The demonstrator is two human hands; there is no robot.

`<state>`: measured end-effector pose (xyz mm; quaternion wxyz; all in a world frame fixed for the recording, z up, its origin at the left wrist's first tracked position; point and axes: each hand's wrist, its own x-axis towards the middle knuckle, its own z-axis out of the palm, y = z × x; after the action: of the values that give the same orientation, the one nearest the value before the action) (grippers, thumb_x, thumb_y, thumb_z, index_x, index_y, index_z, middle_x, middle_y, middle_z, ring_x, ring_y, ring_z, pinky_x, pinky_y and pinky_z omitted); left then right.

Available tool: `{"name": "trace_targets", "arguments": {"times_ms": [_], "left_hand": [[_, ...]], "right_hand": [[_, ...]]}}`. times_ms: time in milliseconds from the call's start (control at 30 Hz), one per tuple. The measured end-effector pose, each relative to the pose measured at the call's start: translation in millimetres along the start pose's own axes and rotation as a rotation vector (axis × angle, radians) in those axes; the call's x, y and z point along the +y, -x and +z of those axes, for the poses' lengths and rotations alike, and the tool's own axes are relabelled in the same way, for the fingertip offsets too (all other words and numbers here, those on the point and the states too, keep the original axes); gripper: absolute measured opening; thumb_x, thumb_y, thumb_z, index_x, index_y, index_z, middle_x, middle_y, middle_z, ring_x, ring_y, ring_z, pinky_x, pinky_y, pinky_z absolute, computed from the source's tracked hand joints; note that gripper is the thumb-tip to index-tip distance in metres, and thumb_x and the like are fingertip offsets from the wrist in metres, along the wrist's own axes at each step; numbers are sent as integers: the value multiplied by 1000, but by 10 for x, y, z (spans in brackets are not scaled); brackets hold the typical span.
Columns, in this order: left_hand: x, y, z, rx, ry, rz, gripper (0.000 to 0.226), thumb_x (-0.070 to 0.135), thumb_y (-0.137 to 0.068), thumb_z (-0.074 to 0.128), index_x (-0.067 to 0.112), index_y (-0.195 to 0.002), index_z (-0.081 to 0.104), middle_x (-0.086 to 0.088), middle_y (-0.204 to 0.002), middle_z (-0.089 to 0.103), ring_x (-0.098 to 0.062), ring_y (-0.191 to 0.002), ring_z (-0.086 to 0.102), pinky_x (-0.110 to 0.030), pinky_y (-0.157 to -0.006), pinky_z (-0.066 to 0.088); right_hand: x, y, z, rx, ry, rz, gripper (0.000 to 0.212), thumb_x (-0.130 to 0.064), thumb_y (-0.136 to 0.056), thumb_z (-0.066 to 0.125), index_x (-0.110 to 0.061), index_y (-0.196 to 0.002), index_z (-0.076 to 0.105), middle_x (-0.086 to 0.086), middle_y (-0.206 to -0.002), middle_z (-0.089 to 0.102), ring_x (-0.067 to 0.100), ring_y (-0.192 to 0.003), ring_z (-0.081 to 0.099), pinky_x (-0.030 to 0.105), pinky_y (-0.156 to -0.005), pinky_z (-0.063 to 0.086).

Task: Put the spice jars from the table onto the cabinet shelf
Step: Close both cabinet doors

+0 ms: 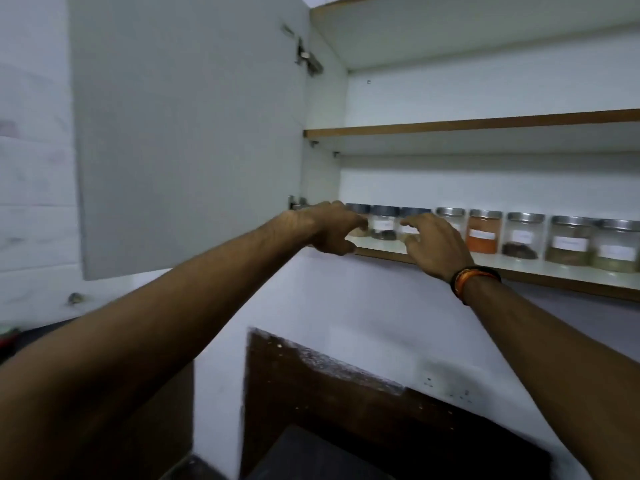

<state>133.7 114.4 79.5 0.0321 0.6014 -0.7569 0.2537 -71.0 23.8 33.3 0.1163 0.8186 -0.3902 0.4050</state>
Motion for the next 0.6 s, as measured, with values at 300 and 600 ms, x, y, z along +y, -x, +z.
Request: {"name": "trace_targets", "arguments": {"times_ms": [300, 600], "left_hand": [[-860, 1291, -343, 105, -287, -251, 55, 38, -94, 57, 21, -146, 45, -3, -148, 51, -28, -146, 31, -55, -123, 2], [-1401, 2373, -314, 395, -412, -468, 55, 28, -87, 64, 16, -139, 51, -18, -163, 20, -40, -152, 11, -58, -123, 1]], "right_hand": [[-1526, -388, 296, 57, -247, -214, 42, -10, -91, 54, -16, -132, 61, 12, -130, 60, 31, -117, 56, 42, -98, 47], [-2732, -699, 326, 70, -354, -363, 51, -12, -91, 52, -18, -142, 52, 11, -138, 52, 30, -125, 50, 42, -103, 44]]}}
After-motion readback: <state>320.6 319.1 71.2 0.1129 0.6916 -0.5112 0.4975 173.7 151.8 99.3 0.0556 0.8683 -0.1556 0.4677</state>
